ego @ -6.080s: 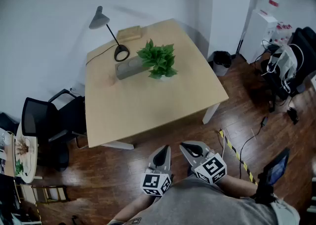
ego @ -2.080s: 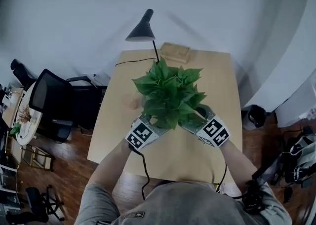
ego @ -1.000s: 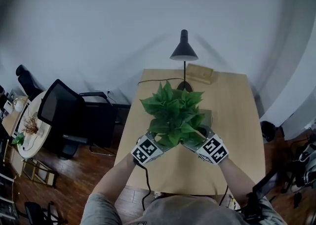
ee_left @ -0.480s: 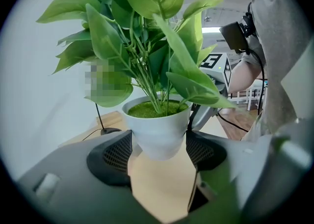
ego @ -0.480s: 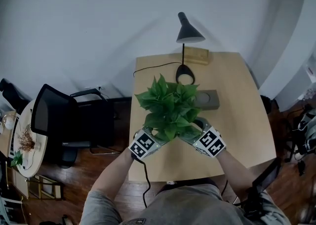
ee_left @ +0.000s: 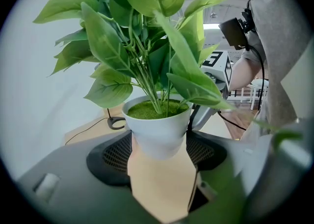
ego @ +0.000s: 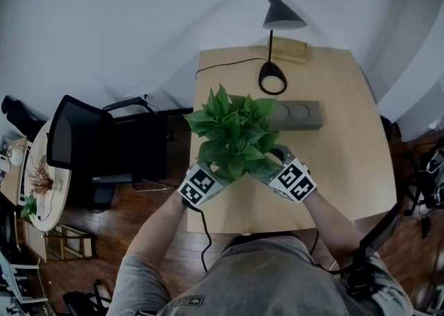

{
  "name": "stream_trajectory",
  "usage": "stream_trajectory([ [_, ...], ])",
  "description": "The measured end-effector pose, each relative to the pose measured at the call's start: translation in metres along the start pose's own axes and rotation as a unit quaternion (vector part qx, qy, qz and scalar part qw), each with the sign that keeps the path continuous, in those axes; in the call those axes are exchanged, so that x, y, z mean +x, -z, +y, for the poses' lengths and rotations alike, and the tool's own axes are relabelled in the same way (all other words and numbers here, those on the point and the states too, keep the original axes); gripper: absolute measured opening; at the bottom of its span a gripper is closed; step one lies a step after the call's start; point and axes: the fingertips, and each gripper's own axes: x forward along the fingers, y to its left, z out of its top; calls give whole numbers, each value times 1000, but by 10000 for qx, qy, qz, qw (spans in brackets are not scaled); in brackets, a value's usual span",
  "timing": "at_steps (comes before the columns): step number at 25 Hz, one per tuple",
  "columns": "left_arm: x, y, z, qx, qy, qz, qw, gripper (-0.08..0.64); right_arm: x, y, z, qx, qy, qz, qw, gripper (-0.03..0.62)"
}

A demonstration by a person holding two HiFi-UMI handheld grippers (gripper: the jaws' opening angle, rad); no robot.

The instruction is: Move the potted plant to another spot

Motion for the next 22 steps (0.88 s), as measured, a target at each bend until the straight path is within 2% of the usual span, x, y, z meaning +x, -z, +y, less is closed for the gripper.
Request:
stream_trajectory([
  [5,4,31,-13,-230,7,110,9997,342,13,23,17,49,-174,189,9997,351],
  [11,11,84,-48,-490,147,425,9978,342,28,76,49,263,-377,477,9978,350],
  [16,16,116,-65,-498,162,683,9963,342,38,109,67,394,-511,628,9959,350],
  [22,16,136,-74,-469,56,792,9957,342,45,124,77,313,-530,634,9961,350],
])
